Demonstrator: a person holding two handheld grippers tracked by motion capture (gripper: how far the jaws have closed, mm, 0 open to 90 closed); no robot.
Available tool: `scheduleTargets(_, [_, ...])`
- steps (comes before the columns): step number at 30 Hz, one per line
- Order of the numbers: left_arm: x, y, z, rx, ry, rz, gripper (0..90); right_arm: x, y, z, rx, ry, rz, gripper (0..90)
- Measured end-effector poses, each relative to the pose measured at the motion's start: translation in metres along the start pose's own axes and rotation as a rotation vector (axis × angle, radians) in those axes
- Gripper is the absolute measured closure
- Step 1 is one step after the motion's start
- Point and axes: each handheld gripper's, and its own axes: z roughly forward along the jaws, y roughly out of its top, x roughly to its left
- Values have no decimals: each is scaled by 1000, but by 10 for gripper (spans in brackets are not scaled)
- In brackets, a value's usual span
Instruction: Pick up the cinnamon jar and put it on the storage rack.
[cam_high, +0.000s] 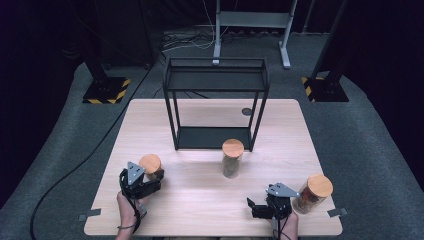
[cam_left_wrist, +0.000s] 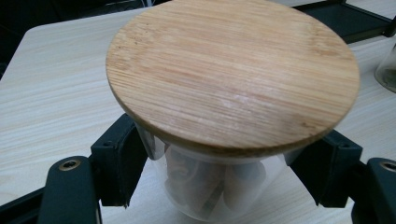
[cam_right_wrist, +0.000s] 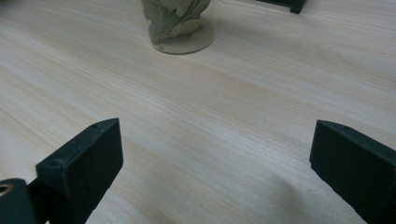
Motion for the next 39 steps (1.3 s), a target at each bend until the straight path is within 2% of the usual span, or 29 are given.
scheduleTargets(39, [-13, 7, 10, -2, -30, 12, 246, 0, 0, 0, 2, 2, 0, 19])
